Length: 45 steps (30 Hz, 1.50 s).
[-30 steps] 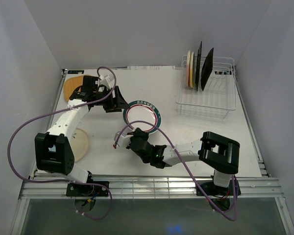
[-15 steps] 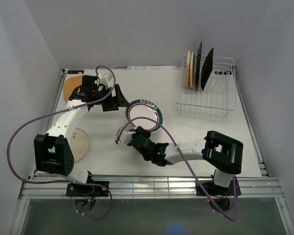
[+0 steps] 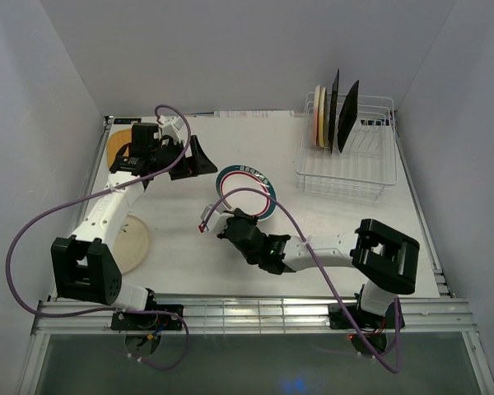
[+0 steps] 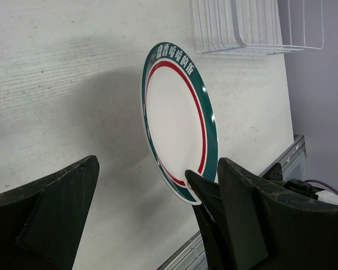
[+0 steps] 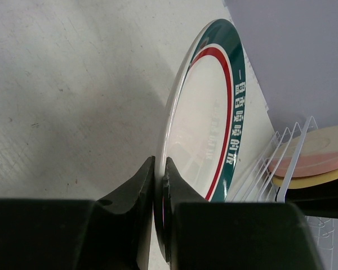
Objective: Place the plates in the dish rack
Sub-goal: Pick up the plate from the dish rack.
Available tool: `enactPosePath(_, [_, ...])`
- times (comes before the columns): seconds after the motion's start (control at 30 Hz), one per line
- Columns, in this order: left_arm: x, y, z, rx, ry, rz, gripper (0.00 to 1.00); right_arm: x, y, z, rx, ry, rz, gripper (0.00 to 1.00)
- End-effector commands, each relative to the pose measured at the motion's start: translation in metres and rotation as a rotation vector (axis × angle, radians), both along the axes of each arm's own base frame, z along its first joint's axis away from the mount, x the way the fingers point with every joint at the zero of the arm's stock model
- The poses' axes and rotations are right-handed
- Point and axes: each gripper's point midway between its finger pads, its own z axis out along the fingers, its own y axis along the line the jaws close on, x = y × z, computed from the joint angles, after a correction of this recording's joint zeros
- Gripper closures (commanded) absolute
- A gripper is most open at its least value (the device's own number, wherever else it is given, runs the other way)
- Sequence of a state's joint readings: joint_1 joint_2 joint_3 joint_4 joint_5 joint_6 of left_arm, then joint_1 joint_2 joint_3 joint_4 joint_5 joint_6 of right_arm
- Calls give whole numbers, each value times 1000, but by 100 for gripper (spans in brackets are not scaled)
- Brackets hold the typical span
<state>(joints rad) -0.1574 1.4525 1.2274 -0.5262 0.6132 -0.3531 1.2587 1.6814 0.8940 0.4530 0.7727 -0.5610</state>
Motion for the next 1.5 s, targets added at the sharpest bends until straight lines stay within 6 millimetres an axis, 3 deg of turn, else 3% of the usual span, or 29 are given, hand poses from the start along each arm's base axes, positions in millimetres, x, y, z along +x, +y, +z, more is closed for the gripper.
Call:
enactPosePath(0.0, [2,4,32,-14,-126,13,4,6,4,46,151,-32,-21,92])
enactPosePath(0.43, [28,37,37,57,-199,219,5,6,-3,64,293,57,10,92])
enactPosePath(0.73, [42,49,32,77,-300,283,7,13,-21,108,516,163,49,92])
enactPosePath(0.9, [42,53,40,100,-398,277,6,22,-39,136,623,191,33,92])
enactPosePath(1.0, [36,49,34,88,-431,243,4,34,-54,154,684,191,3,92])
enactPosePath(1.27, [32,45,33,91,-450,201,4,69,-108,192,816,135,-141,92])
enactPosePath(1.47, [27,42,35,81,-471,176,4,84,-145,238,930,75,-189,92])
